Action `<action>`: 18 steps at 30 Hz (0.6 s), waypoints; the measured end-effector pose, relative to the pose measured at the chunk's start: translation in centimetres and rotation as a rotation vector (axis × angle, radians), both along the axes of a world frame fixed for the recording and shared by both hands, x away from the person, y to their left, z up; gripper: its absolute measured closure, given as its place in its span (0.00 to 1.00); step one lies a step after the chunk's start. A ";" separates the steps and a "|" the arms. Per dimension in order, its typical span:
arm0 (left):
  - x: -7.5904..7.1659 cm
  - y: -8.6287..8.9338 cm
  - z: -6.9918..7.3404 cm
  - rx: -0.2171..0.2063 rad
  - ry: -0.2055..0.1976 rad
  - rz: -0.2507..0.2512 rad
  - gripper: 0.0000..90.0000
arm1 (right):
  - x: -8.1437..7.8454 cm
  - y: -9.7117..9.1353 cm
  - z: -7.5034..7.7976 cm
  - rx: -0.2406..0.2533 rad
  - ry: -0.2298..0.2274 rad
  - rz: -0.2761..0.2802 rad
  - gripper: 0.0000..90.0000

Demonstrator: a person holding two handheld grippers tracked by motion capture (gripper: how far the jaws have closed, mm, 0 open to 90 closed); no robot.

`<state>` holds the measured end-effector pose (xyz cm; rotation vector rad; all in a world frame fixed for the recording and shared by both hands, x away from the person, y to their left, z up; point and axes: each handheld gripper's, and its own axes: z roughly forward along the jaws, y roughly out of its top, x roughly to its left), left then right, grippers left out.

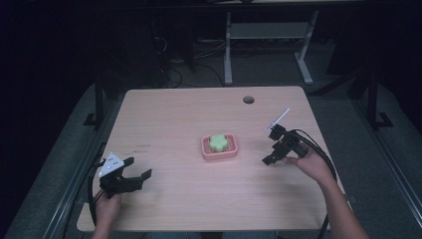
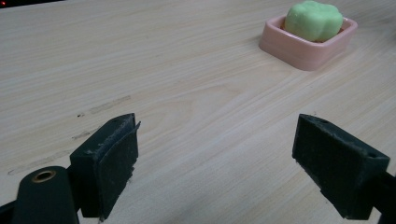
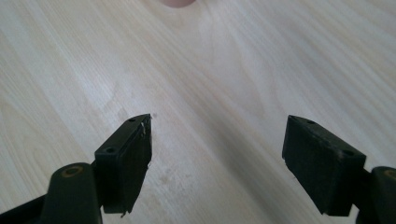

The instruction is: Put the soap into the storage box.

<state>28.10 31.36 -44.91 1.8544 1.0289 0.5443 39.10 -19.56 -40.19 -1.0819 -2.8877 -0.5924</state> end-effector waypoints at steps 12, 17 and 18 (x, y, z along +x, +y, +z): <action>0.0 -0.1 0.0 0.005 0.004 -0.004 0.16 | -1.9 -1.7 -0.5 0.008 -0.015 -0.010 0.27; 0.0 -0.1 -0.1 0.007 0.007 -0.002 0.16 | -2.7 -2.6 -0.9 0.033 -0.021 -0.021 0.27; 0.0 -0.2 -0.1 0.009 0.006 -0.003 0.16 | -2.8 -2.7 -1.1 0.037 -0.019 -0.028 0.27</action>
